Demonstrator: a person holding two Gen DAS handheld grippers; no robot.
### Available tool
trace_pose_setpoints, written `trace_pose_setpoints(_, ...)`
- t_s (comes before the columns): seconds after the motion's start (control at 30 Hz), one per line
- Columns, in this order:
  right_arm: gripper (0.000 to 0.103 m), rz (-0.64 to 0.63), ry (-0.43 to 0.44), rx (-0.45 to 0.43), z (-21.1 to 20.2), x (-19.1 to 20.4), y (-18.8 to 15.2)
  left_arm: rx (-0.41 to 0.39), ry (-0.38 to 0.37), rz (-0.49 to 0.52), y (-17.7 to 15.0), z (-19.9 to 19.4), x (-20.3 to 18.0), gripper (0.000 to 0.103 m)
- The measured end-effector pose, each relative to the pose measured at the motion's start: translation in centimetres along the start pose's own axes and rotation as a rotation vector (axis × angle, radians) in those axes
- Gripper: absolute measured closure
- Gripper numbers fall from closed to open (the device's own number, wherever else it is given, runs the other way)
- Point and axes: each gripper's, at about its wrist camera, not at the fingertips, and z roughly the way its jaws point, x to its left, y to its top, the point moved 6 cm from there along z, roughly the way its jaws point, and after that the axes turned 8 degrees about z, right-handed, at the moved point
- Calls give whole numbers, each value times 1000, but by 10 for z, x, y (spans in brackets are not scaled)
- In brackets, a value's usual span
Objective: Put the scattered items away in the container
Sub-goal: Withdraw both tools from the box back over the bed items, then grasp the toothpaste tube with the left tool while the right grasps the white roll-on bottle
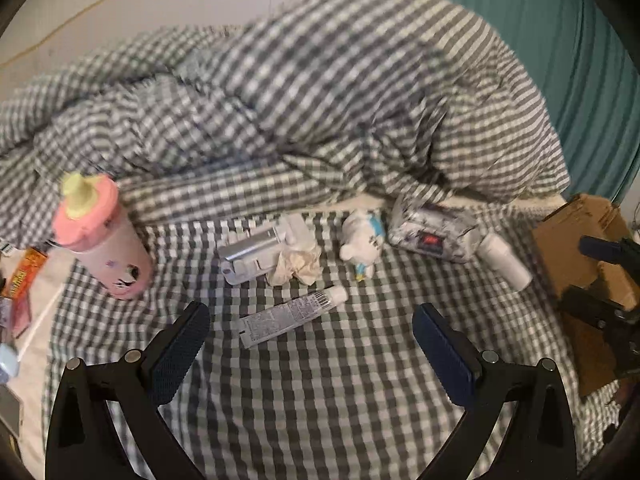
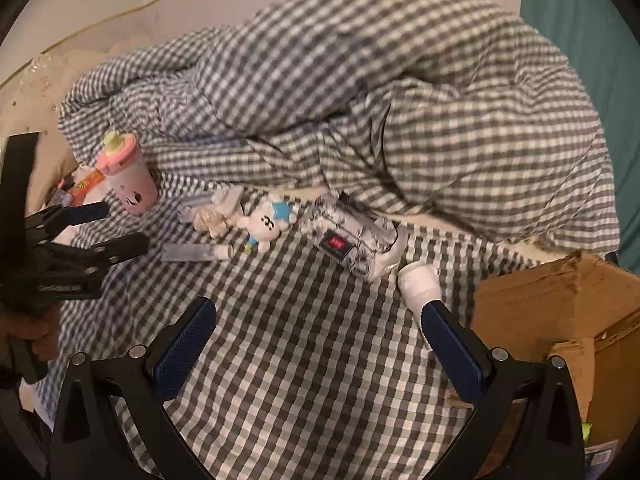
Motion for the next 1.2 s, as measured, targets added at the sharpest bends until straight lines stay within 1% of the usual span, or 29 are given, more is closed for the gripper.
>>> trace_pose_setpoints(0.07, 0, -1, -1, 15, 9, -1, -1, 28, -4, 14, -3, 20, 1, 0)
trace_pose_setpoints(0.23, 0, -3, -9, 34, 23, -5, -3, 91, -54, 109, -5, 67, -1, 0)
trace_pose_setpoints(0.4, 0, 5, -17, 50, 41, -13, -2, 139, -95, 143, -9, 102, -3, 0)
trace_pose_setpoints(0.53, 0, 20, -26, 73, 59, -24, -3, 171, -130, 187, -14, 122, -9, 7)
trace_pose_setpoints(0.57, 0, 30, -28, 74, 64, -28, -2, 176, -136, 192, -16, 124, -10, 11)
trace_pose_setpoints(0.6, 0, 37, -30, 75, 67, -32, -2, 181, -144, 195, -18, 127, -11, 17)
trace_pose_setpoints(0.63, 0, 43, -36, 78, 72, -36, -2, 187, -152, 195, -20, 129, -12, 21)
trace_pose_setpoints(0.67, 0, 46, -44, 83, 77, -40, -3, 192, -153, 194, -21, 131, -13, 30)
trace_pose_setpoints(0.7, 0, 46, -53, 88, 81, -44, -3, 190, -147, 195, -23, 132, -13, 36)
trace_pose_setpoints(0.73, 0, 47, -61, 93, 86, -47, -4, 184, -147, 191, -24, 132, -14, 37)
trace_pose_setpoints(0.77, 0, 52, -69, 101, 92, -52, -6, 178, -153, 182, -23, 132, -13, 41)
trace_pose_setpoints(0.8, 0, 58, -73, 108, 96, -56, -7, 172, -160, 171, -24, 131, -12, 47)
trace_pose_setpoints(0.83, 0, 66, -77, 114, 101, -59, -8, 168, -161, 167, -23, 131, -12, 52)
trace_pose_setpoints(0.87, 0, 78, -81, 119, 106, -63, -11, 165, -160, 164, -23, 130, -12, 61)
trace_pose_setpoints(0.9, 0, 86, -82, 124, 110, -66, -13, 163, -162, 162, -22, 129, -12, 67)
trace_pose_setpoints(0.93, 0, 92, -86, 130, 114, -69, -16, 161, -165, 162, -23, 128, -12, 69)
trace_pose_setpoints(1.0, 0, 86, -112, 126, 119, -74, -19, 156, -170, 166, -24, 125, -14, 76)
trace_pose_setpoints(1.03, 0, 76, -130, 114, 119, -75, -19, 153, -170, 164, -24, 124, -13, 77)
trace_pose_setpoints(1.1, 0, 68, -133, 106, 121, -76, -18, 147, -171, 149, -24, 122, -13, 80)
trace_pose_setpoints(1.2, 0, 48, -149, 100, 124, -76, -15, 141, -185, 120, -25, 116, -11, 81)
